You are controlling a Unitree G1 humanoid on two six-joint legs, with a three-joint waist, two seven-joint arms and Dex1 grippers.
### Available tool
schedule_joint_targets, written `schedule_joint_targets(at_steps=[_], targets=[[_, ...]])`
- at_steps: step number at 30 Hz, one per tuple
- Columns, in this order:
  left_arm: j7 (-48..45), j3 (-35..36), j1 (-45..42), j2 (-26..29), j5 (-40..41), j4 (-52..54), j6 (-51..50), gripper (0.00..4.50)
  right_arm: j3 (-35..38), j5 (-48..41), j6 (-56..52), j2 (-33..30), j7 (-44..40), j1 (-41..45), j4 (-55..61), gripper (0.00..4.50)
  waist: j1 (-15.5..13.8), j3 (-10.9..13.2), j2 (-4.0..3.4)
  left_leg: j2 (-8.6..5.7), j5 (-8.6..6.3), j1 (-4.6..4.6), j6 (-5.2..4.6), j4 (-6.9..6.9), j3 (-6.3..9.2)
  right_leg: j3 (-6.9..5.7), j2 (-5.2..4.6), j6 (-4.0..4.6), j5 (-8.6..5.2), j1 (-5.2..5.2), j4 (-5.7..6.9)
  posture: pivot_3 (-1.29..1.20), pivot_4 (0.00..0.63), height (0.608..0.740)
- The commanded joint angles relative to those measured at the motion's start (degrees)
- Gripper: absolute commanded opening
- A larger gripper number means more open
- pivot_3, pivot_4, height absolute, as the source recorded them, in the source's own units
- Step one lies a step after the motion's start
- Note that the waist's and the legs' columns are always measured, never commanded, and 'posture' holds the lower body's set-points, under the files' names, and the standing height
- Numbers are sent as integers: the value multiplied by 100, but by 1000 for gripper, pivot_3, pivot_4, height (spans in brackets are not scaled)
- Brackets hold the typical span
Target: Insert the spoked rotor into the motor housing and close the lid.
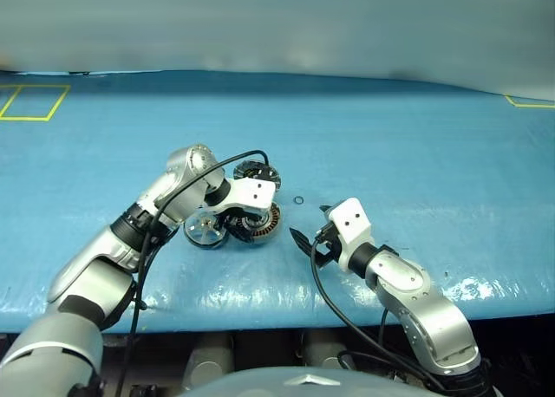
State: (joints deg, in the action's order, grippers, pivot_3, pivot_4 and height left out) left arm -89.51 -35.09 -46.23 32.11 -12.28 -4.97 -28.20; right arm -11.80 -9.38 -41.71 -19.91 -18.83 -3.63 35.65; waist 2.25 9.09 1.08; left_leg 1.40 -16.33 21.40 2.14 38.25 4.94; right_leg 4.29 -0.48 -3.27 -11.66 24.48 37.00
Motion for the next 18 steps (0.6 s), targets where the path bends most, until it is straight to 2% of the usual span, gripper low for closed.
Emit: schedule_joint_targets(at_steps=[1, 2, 3, 11, 16, 18], targets=[[-107, -71, 15, 124, 72, 330, -2, 3952, 21, -1, 135, 12, -8, 12, 64, 4500, 3, 0, 0, 0, 0, 0, 0, 0, 0, 1, 0, 0, 0, 0, 0, 0, 150, 740], [-110, -82, 23, 140, 71, 372, 6, 4300, 13, 0, 138, 17, -7, 15, 56, 4500, 5, 0, 0, 0, 0, 0, 0, 0, 0, 0, 0, 0, 0, 0, 1, 0, 150, 740], [-121, -88, 29, 156, 82, 422, 4, 4422, 5, 0, 139, 23, -6, 17, 49, 4500, 5, 0, 0, 1, 0, -1, 0, 1, 0, 0, 1, -1, -1, 0, 2, 0, 150, 740], [-103, 91, -2, 293, 363, 1059, -134, 4422, -16, 0, 135, 13, -20, -3, 25, 4500, 2, 0, 0, 1, 1, -1, -1, 2, 0, 1, 1, -1, -1, 0, 4, 0, 150, 740], [104, 537, 48, 469, 781, 1815, -427, 4422, 39, 1, 122, -3, -4, -35, 30, 4500, 9, 0, -1, 2, 1, -1, -1, 2, 0, 0, 1, -5, -3, 2, 5, 0, 150, 740], [151, 882, 92, 542, 1178, 2229, -845, 4422, 36, 10, 108, -33, -4, -95, 56, 4500, 6, 0, -1, 3, 1, -2, -1, 2, 0, 0, 2, -9, -7, 1, 6, 0, 150, 740]])
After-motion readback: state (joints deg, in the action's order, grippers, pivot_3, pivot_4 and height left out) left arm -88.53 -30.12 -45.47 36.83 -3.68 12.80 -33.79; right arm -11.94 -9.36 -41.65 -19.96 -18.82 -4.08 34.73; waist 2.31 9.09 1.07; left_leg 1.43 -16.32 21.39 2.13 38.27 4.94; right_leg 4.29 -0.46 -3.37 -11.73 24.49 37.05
